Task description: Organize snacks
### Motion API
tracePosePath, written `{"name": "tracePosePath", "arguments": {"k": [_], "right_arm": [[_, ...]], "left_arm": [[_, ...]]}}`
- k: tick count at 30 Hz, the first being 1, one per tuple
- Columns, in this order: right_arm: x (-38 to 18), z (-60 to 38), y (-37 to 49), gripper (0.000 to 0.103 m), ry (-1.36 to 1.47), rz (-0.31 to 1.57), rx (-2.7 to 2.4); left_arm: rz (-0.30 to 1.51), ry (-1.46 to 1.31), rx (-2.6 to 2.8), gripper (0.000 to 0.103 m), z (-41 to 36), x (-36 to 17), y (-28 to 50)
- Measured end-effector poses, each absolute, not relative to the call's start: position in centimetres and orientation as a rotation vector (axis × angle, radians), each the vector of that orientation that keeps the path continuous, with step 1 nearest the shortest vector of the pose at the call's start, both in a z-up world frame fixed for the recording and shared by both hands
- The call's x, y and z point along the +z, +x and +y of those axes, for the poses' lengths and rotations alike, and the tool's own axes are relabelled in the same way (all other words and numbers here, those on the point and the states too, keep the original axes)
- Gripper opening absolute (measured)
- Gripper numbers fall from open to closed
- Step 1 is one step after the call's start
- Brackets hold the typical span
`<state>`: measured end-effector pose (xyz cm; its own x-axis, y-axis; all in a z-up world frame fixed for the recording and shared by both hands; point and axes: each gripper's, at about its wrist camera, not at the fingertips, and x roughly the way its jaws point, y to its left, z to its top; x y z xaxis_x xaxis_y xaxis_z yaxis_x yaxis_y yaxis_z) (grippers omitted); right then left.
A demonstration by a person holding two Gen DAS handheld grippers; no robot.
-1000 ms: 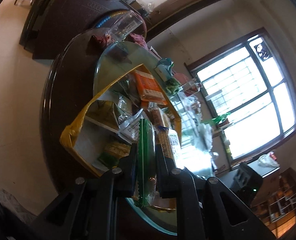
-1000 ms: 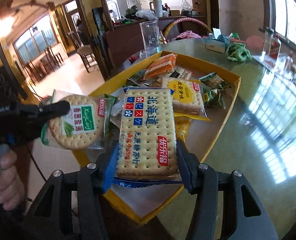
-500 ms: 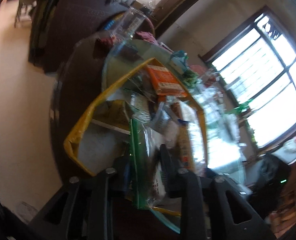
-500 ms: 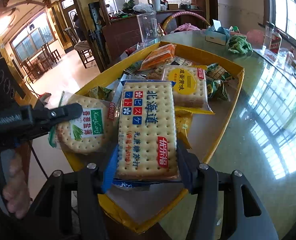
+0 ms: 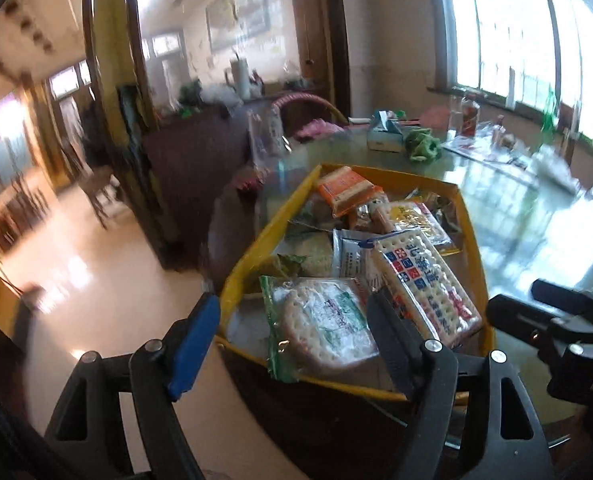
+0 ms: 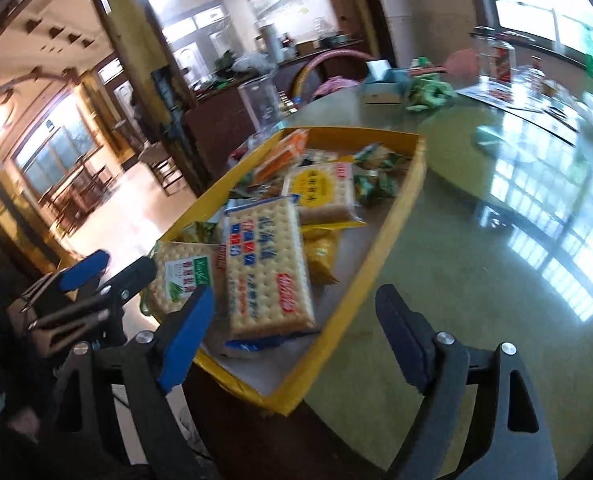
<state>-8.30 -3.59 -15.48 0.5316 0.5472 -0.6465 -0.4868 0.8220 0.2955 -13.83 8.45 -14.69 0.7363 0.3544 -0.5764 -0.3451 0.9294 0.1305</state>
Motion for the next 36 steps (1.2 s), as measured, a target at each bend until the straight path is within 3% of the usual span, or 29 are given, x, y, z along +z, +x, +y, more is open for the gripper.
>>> {"name": "tracePosePath", "arguments": {"k": [9, 36], "right_arm": [[-14.0, -6.8, -11.6, 0.091, 0.116, 0.753, 0.602], [-12.3, -6.5, -18.8, 0.091, 0.09, 0.72, 0.605]], "left_arm": [[0.618, 0.072, 0.45, 0.079, 5.4, -12.9, -16.6], [0.557, 0.064, 0.429, 0.08, 4.2, -12.4, -23.3]]}}
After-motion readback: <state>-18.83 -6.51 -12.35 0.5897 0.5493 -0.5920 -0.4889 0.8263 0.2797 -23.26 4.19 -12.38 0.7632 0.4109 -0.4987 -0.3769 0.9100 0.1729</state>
